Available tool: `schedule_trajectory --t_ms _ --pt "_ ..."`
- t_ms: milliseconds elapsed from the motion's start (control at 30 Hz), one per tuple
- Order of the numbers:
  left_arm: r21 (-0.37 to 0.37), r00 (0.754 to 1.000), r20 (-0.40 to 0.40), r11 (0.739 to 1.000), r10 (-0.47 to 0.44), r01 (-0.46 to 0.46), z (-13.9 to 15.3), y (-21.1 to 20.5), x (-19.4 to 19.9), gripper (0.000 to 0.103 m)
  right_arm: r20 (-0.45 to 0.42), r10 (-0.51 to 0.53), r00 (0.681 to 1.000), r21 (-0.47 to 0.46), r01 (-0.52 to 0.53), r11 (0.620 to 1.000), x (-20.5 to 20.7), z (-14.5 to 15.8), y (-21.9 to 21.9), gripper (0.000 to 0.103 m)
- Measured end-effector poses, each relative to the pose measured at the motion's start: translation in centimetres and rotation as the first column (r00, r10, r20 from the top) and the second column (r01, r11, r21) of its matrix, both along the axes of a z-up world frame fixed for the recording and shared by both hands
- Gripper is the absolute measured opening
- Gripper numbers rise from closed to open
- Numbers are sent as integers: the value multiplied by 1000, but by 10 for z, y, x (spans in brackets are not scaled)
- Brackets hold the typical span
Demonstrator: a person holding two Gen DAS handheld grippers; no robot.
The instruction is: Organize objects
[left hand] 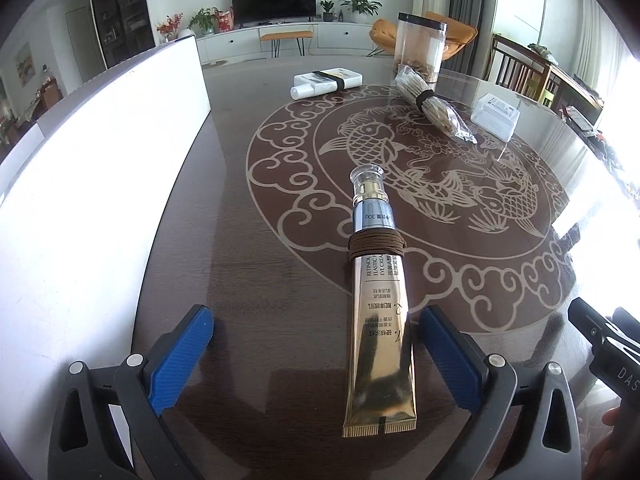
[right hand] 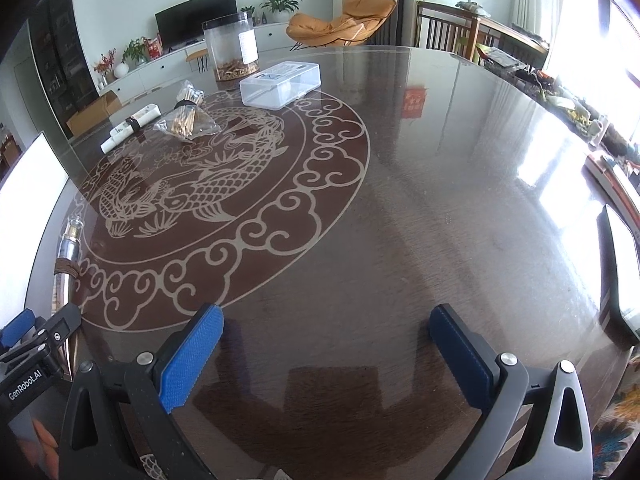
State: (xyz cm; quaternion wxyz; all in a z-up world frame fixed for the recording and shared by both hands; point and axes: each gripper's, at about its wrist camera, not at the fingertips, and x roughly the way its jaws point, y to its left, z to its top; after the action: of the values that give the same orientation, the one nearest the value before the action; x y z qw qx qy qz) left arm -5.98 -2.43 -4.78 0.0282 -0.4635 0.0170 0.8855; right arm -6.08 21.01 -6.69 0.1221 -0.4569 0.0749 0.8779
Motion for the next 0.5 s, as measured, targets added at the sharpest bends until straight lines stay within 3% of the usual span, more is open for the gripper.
schedule_trajectory --t_ms 500 --pt "0 1000 -1 1000 0 0 -1 0 -1 103 13 2 1000 23 -3 1000 -2 -1 -3 103"
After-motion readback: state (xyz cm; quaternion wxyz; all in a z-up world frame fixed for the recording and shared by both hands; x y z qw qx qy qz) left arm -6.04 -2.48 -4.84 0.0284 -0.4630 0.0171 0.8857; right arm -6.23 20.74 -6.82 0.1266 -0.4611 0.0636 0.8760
